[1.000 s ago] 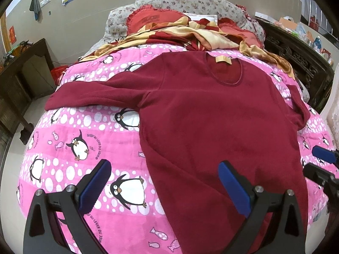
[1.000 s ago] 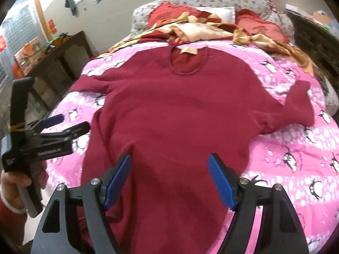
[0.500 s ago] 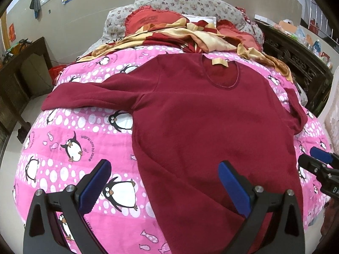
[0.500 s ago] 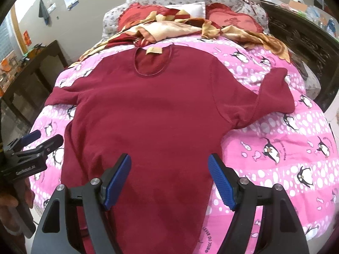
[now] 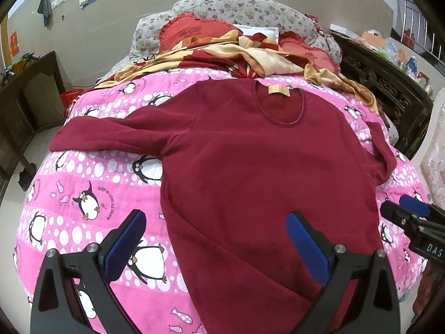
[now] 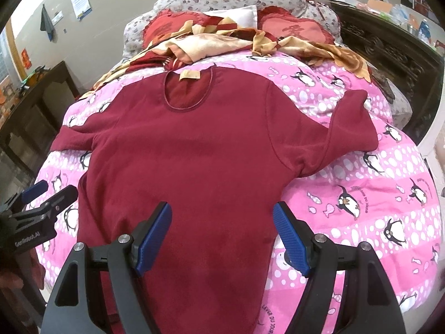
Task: Fold small clothes
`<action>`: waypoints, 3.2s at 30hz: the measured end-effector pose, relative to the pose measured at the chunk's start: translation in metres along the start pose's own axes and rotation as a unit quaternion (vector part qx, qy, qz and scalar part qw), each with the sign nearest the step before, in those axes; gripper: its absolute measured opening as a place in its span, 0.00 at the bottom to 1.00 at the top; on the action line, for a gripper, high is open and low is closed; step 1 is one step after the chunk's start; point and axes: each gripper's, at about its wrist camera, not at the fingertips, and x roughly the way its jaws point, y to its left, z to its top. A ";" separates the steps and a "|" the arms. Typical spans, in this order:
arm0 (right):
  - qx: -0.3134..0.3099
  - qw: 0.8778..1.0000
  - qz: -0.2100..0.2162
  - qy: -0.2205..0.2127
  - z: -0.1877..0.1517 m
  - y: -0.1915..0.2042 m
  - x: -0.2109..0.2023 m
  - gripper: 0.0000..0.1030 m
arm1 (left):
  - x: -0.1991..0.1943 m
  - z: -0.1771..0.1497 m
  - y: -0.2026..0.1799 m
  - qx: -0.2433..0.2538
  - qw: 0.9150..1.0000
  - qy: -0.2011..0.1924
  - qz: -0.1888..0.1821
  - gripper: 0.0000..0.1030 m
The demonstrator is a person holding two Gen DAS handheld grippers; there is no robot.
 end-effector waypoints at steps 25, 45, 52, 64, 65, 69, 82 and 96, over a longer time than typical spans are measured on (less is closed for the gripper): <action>-0.001 1.000 -0.002 0.006 0.011 0.006 0.007 0.82 | 0.005 0.000 0.002 -0.005 1.000 0.001 0.001 1.00; -0.001 1.000 0.003 0.005 0.038 0.020 0.018 0.82 | 0.014 0.023 0.005 -0.021 1.000 -0.015 0.017 1.00; -0.004 1.000 0.002 0.002 0.046 0.029 0.023 0.82 | 0.018 0.029 0.010 -0.032 0.999 -0.019 0.018 1.00; 0.000 1.000 0.001 0.008 0.050 0.035 0.036 0.82 | 0.024 0.035 0.018 -0.041 0.999 -0.017 0.020 1.00; 0.000 1.000 0.000 0.007 0.051 0.036 0.036 0.82 | 0.024 0.035 0.019 -0.042 0.999 -0.017 0.020 1.00; -0.001 1.000 -0.001 0.009 0.051 0.037 0.039 0.82 | 0.026 0.035 0.024 -0.051 0.998 -0.018 0.019 1.00; -0.007 1.000 0.000 0.023 0.052 0.053 0.060 0.82 | 0.036 0.036 0.041 -0.065 0.998 -0.010 0.024 1.00; -0.034 0.998 0.025 0.039 0.060 0.094 0.089 0.82 | 0.052 0.047 0.158 -0.156 0.987 0.001 0.041 1.00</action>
